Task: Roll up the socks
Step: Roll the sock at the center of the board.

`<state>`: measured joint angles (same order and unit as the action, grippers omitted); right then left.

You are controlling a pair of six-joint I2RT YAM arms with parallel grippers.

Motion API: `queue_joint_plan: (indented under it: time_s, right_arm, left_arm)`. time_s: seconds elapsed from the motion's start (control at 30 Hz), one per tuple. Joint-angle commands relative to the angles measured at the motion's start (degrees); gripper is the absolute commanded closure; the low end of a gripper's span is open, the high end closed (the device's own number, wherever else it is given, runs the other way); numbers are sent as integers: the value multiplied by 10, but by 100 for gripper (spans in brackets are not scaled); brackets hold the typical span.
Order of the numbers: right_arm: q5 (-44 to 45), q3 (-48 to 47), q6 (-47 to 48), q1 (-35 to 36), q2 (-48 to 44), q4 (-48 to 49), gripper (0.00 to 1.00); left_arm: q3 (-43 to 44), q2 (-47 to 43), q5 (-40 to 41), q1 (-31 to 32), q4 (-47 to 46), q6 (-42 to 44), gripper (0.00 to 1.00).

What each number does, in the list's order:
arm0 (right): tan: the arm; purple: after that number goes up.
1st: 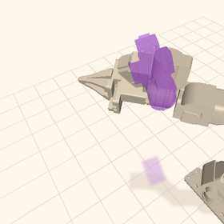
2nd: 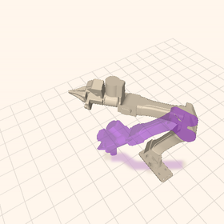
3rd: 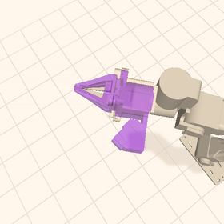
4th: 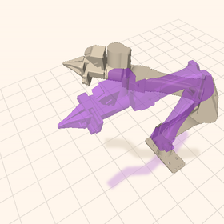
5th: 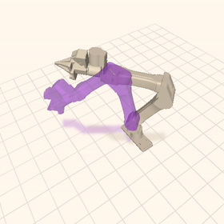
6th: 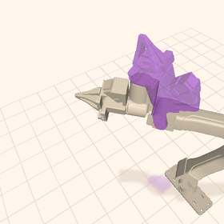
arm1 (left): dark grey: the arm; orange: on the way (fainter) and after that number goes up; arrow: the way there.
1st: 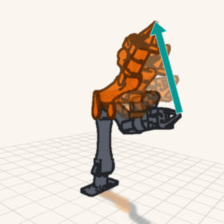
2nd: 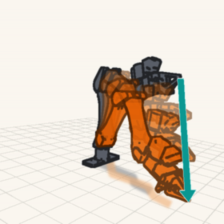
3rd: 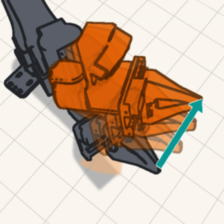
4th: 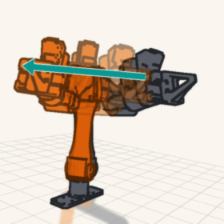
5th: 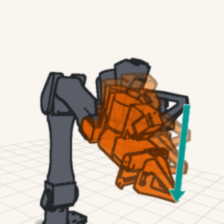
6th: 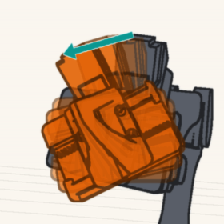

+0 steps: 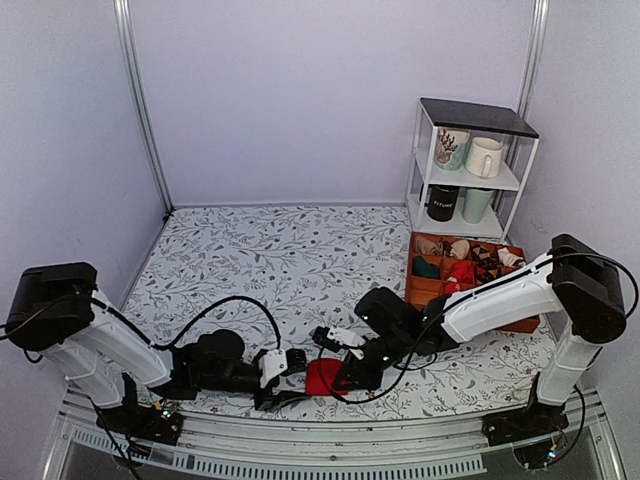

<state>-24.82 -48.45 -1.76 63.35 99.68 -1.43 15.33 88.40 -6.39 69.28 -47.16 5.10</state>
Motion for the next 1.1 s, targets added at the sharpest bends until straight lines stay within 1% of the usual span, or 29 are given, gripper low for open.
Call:
queue_joint_plan:
  time_s: [0.0, 0.13, 0.2, 0.23, 0.37, 0.4, 0.47, 0.57, 0.6, 0.7, 0.73, 0.8, 0.83, 0.93, 1.0, 1.07]
  right_arm:
    - [-49, -24, -9, -9, 50, -108, 86]
    - [-75, -40, -20, -19, 67, -125, 86]
    - [-80, -46, -25, -22, 75, -133, 86]
    - [-83, -47, -27, -24, 77, -136, 86]
    - [-91, -49, -35, -31, 85, -142, 86]
    - [-92, -49, -38, -32, 85, -143, 86]
    - [-96, -50, -40, -33, 88, -144, 86]
    - [-101, -53, -42, -34, 91, -147, 86]
    - [-103, -54, -42, -35, 92, -147, 86]
    - [-105, -57, -44, -35, 95, -150, 86]
    - [-106, -57, -44, -35, 96, -151, 86]
    - [-106, -59, -44, -35, 99, -153, 86]
    - [-106, -61, -44, -35, 100, -154, 86]
    - [-106, -63, -43, -36, 102, -156, 86]
    - [-105, -63, -43, -36, 103, -155, 86]
    - [-99, -63, -43, -37, 102, -154, 85]
  left_arm:
    - [31, 44, -12, 9, -27, 43, 41]
    - [48, 69, -25, 17, -29, 45, 44]
    - [53, 80, -28, 19, -27, 45, 47]
    - [55, 85, -30, 20, -26, 43, 49]
    - [56, 99, -41, 22, -22, 30, 66]
    - [56, 101, -41, 22, -22, 27, 69]
    - [55, 107, -41, 25, -22, 22, 71]
    - [59, 120, -37, 27, -22, 18, 71]
    - [61, 125, -37, 28, -22, 17, 68]
    - [64, 138, -34, 29, -22, 12, 54]
    - [65, 144, -32, 30, -22, 12, 52]
    - [65, 152, -29, 31, -22, 12, 51]
    - [66, 156, -28, 30, -23, 12, 53]
    - [68, 160, -34, 30, -22, 8, 68]
    - [68, 158, -37, 31, -22, 5, 80]
    - [67, 157, -38, 31, -15, -3, 100]
